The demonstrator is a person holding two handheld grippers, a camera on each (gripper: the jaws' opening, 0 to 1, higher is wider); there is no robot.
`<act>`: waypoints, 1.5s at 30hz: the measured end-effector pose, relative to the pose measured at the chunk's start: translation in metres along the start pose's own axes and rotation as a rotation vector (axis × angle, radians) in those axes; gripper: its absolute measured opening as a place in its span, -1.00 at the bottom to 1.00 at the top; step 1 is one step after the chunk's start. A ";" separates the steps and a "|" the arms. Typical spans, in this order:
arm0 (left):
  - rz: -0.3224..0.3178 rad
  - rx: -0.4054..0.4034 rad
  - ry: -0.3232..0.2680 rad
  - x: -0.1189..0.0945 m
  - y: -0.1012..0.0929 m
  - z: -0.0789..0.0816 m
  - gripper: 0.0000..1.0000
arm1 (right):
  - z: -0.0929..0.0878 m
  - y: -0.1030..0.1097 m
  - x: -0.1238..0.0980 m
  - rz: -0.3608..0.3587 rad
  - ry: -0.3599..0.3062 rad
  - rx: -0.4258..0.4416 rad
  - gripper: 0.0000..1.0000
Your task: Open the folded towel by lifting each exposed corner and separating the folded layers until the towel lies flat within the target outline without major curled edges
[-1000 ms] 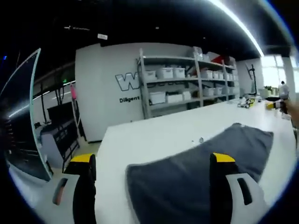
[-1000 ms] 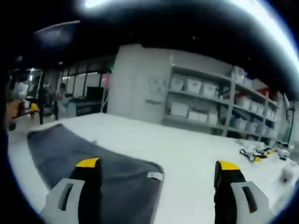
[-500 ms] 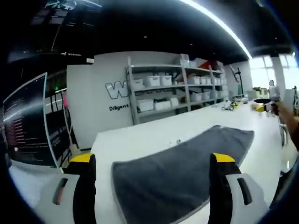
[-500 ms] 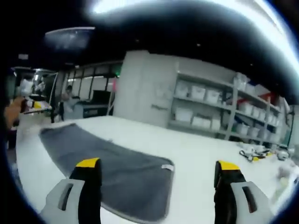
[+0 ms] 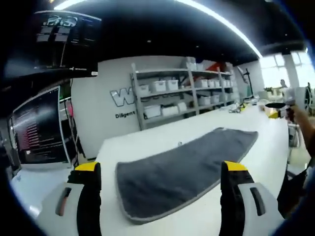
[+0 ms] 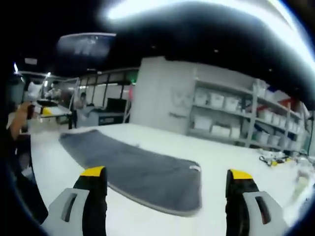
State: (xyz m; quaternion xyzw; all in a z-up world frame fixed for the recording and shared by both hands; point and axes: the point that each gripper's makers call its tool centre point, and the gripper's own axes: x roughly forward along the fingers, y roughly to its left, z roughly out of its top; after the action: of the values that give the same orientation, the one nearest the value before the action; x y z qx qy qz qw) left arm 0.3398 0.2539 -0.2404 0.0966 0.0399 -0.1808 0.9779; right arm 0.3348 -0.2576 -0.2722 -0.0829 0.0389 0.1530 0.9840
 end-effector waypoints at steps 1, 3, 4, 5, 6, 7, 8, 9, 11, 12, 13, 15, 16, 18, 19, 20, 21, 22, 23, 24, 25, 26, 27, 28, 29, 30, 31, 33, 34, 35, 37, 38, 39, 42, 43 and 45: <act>-0.004 -0.003 -0.001 -0.002 -0.002 0.000 0.99 | -0.002 -0.001 -0.004 -0.007 0.003 0.001 1.00; -0.009 -0.009 0.002 -0.005 -0.004 0.000 0.99 | -0.004 -0.004 -0.009 -0.024 0.006 -0.011 1.00; -0.009 -0.012 0.002 -0.006 -0.004 0.000 0.99 | -0.005 -0.005 -0.011 -0.029 0.007 -0.012 1.00; -0.008 -0.014 0.001 -0.006 -0.004 0.000 0.99 | -0.006 -0.004 -0.013 -0.033 0.009 -0.012 1.00; -0.008 -0.018 -0.002 -0.006 -0.003 0.000 0.99 | -0.008 -0.005 -0.014 -0.034 0.012 -0.010 1.00; -0.007 -0.022 -0.004 -0.006 -0.003 0.000 0.99 | -0.010 -0.005 -0.015 -0.031 0.018 -0.004 1.00; -0.008 -0.026 -0.003 -0.005 -0.003 -0.002 0.99 | -0.011 -0.006 -0.015 -0.030 0.021 0.002 1.00; -0.011 -0.029 -0.004 -0.005 -0.004 -0.003 0.99 | -0.013 -0.005 -0.015 -0.028 0.022 0.006 1.00; -0.026 -0.043 -0.005 -0.002 -0.006 -0.007 0.99 | -0.016 -0.003 -0.013 -0.023 0.025 0.016 1.00; -0.033 -0.051 -0.003 0.000 -0.008 -0.010 0.99 | -0.019 -0.002 -0.011 -0.019 0.031 0.020 1.00; -0.036 -0.055 -0.002 0.002 -0.008 -0.012 0.99 | -0.021 -0.002 -0.010 -0.018 0.036 0.022 1.00; -0.036 -0.067 0.005 0.006 -0.007 -0.017 0.99 | -0.023 -0.002 -0.008 -0.020 0.042 0.027 1.00; -0.036 -0.071 0.011 0.007 -0.006 -0.020 0.99 | -0.025 -0.002 -0.006 -0.022 0.045 0.028 1.00; -0.034 -0.076 0.019 0.009 -0.006 -0.023 0.99 | -0.027 -0.002 -0.005 -0.024 0.051 0.029 1.00; -0.037 -0.073 0.025 0.010 -0.006 -0.025 0.99 | -0.027 -0.001 -0.005 -0.024 0.052 0.032 1.00; -0.041 -0.070 0.033 0.010 -0.007 -0.026 0.99 | -0.028 -0.001 -0.004 -0.022 0.052 0.036 1.00; -0.041 -0.067 0.034 0.010 -0.008 -0.026 0.99 | -0.028 0.000 -0.004 -0.020 0.053 0.038 1.00; -0.040 -0.065 0.033 0.009 -0.007 -0.026 0.99 | -0.028 0.001 -0.004 -0.017 0.053 0.039 1.00; -0.039 -0.063 0.030 0.008 -0.007 -0.025 0.99 | -0.028 0.002 -0.004 -0.016 0.054 0.039 1.00; -0.037 -0.064 0.024 0.006 -0.006 -0.023 0.99 | -0.027 0.002 -0.004 -0.017 0.052 0.040 1.00; -0.036 -0.065 0.019 0.005 -0.006 -0.021 0.99 | -0.025 0.003 -0.005 -0.019 0.047 0.041 1.00; -0.035 -0.066 0.013 0.004 -0.006 -0.020 0.99 | -0.024 0.003 -0.006 -0.020 0.045 0.042 1.00; -0.036 -0.066 0.010 0.003 -0.007 -0.020 0.99 | -0.024 0.003 -0.006 -0.021 0.043 0.042 1.00; -0.038 -0.065 0.009 0.002 -0.007 -0.019 0.99 | -0.024 0.003 -0.007 -0.022 0.043 0.040 1.00; -0.039 -0.065 0.007 0.001 -0.008 -0.019 0.99 | -0.024 0.003 -0.008 -0.022 0.043 0.040 1.00; -0.042 -0.067 0.006 0.000 -0.010 -0.020 0.99 | -0.025 0.004 -0.009 -0.020 0.043 0.039 1.00; -0.045 -0.068 0.005 -0.001 -0.012 -0.020 0.99 | -0.025 0.005 -0.010 -0.019 0.043 0.039 1.00; -0.051 -0.070 0.004 -0.002 -0.015 -0.021 0.99 | -0.026 0.006 -0.012 -0.018 0.044 0.038 1.00; -0.053 -0.070 0.003 -0.003 -0.016 -0.022 0.99 | -0.026 0.006 -0.013 -0.017 0.043 0.038 1.00; -0.054 -0.070 0.003 -0.004 -0.017 -0.022 0.99 | -0.026 0.007 -0.014 -0.015 0.041 0.039 1.00; -0.058 -0.070 0.003 -0.004 -0.018 -0.022 0.99 | -0.026 0.007 -0.015 -0.015 0.038 0.044 1.00; -0.060 -0.071 0.003 -0.005 -0.019 -0.022 0.99 | -0.026 0.006 -0.015 -0.017 0.038 0.044 1.00; -0.062 -0.073 0.002 -0.005 -0.019 -0.022 0.99 | -0.026 0.006 -0.015 -0.017 0.038 0.044 1.00; -0.065 -0.074 -0.002 -0.004 -0.020 -0.019 0.99 | -0.025 0.000 -0.015 -0.026 0.035 0.050 1.00; -0.066 -0.074 -0.004 -0.004 -0.020 -0.018 0.99 | -0.025 -0.002 -0.015 -0.031 0.035 0.053 1.00; -0.071 -0.073 -0.008 -0.002 -0.022 -0.016 0.99 | -0.025 -0.005 -0.014 -0.038 0.035 0.057 1.00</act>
State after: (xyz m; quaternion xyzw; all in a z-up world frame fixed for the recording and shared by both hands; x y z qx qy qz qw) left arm 0.3293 0.2376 -0.2596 0.0588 0.0460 -0.2141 0.9740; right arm 0.3221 -0.2710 -0.2942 -0.0583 0.0589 0.1318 0.9878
